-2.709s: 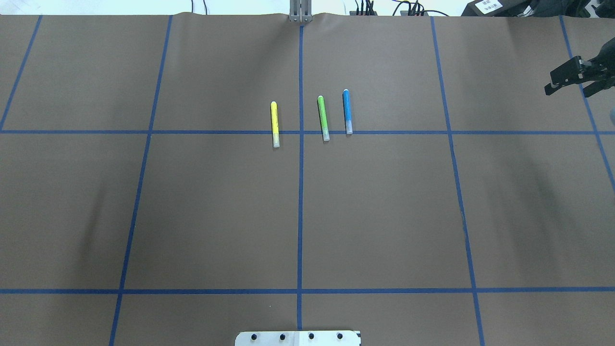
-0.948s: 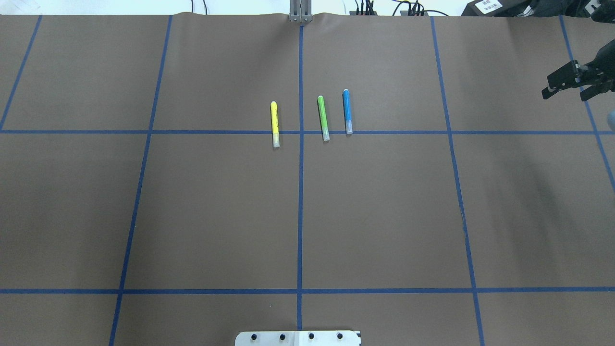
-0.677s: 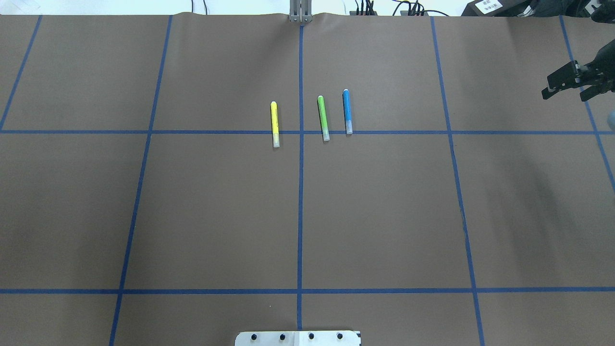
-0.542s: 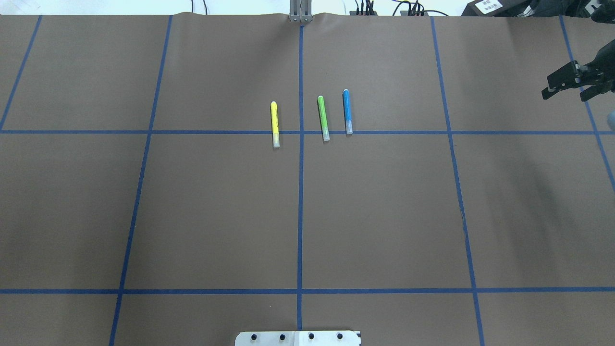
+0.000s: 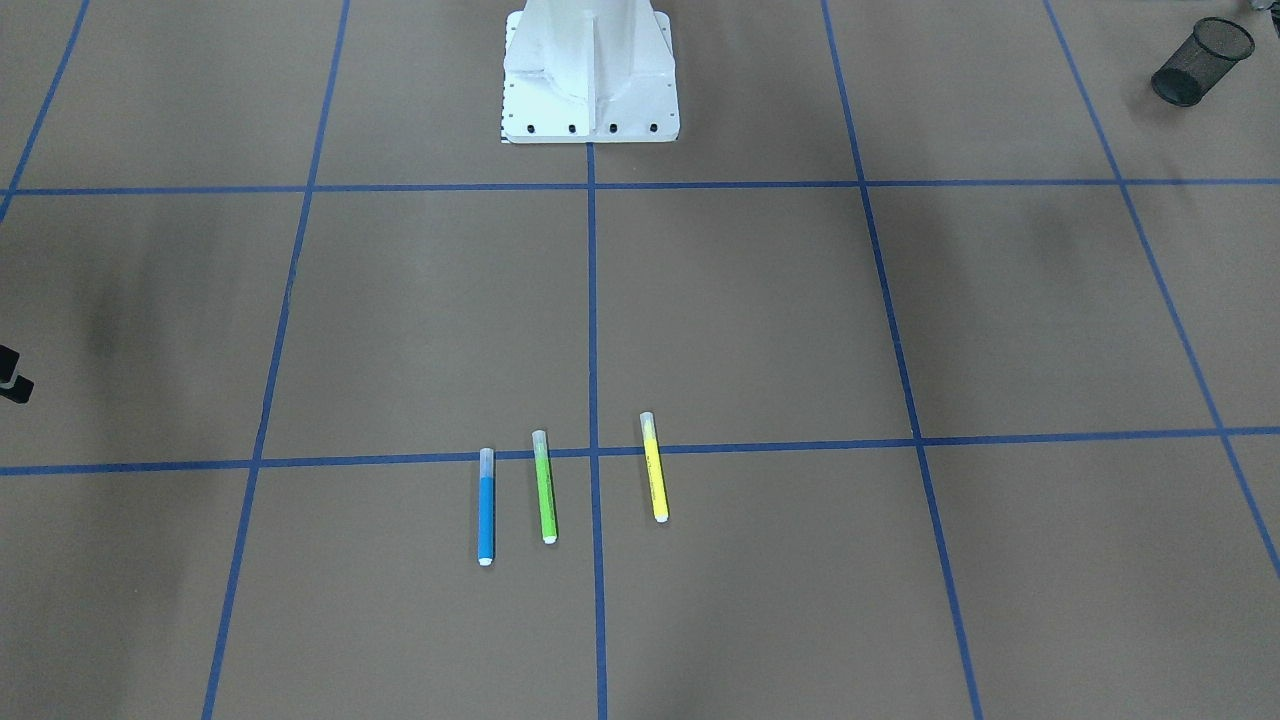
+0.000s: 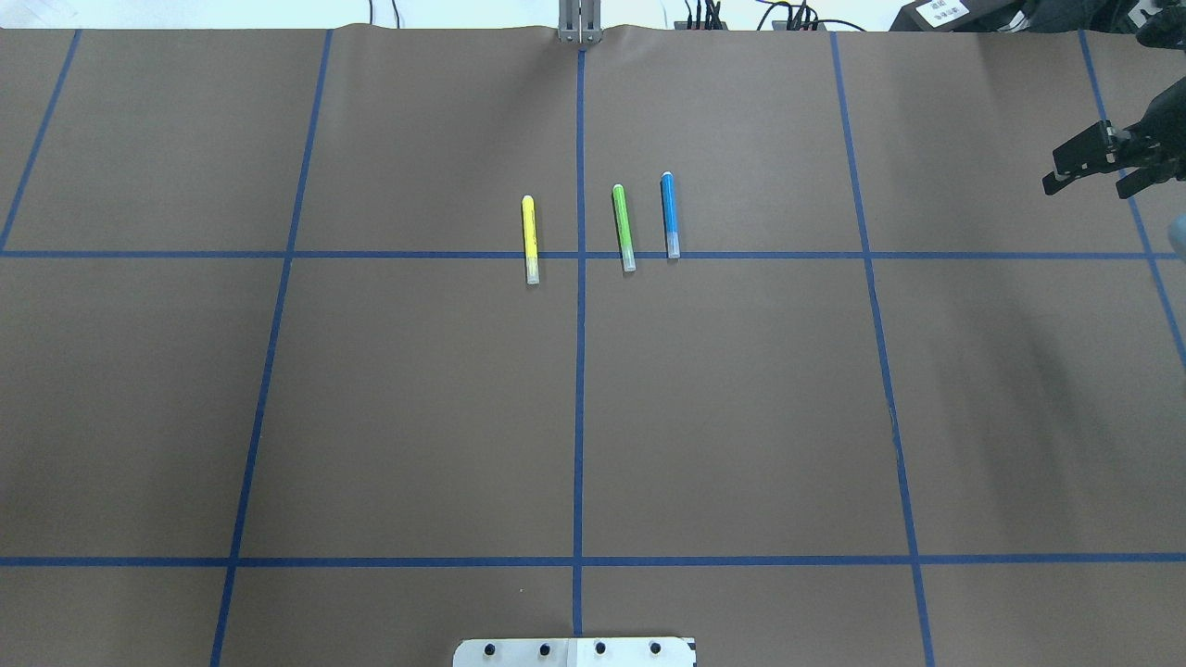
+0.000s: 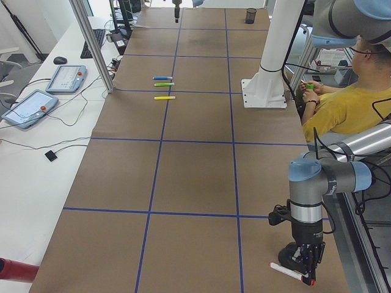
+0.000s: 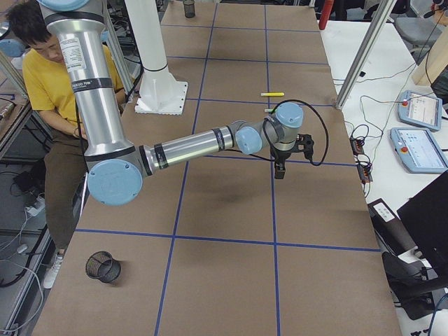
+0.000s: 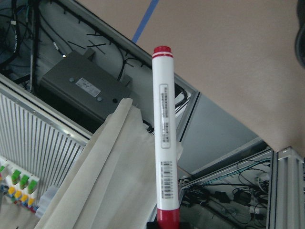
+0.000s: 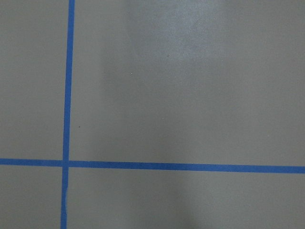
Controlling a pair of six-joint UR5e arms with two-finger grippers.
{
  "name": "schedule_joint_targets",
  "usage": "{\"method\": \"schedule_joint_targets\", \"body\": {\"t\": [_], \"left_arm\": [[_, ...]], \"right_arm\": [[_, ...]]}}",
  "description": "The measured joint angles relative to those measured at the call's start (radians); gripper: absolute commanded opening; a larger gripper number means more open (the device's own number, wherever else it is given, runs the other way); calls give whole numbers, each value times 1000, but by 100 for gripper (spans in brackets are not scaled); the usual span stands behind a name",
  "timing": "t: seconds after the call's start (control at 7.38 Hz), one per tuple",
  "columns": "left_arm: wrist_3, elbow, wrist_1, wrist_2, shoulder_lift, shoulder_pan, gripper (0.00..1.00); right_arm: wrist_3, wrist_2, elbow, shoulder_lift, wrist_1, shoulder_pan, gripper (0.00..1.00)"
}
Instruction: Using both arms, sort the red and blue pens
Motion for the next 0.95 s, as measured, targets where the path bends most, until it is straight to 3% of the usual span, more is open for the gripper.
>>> {"method": "schedule_joint_targets", "body": {"t": [0.68, 0.95], "left_arm": [[9, 0, 23, -207, 65, 1, 0], [13, 2, 23, -236, 96, 0, 0]], "right_arm": [[0, 0, -2, -2, 0, -1, 100], [0, 0, -3, -3, 0, -1, 100]]}}
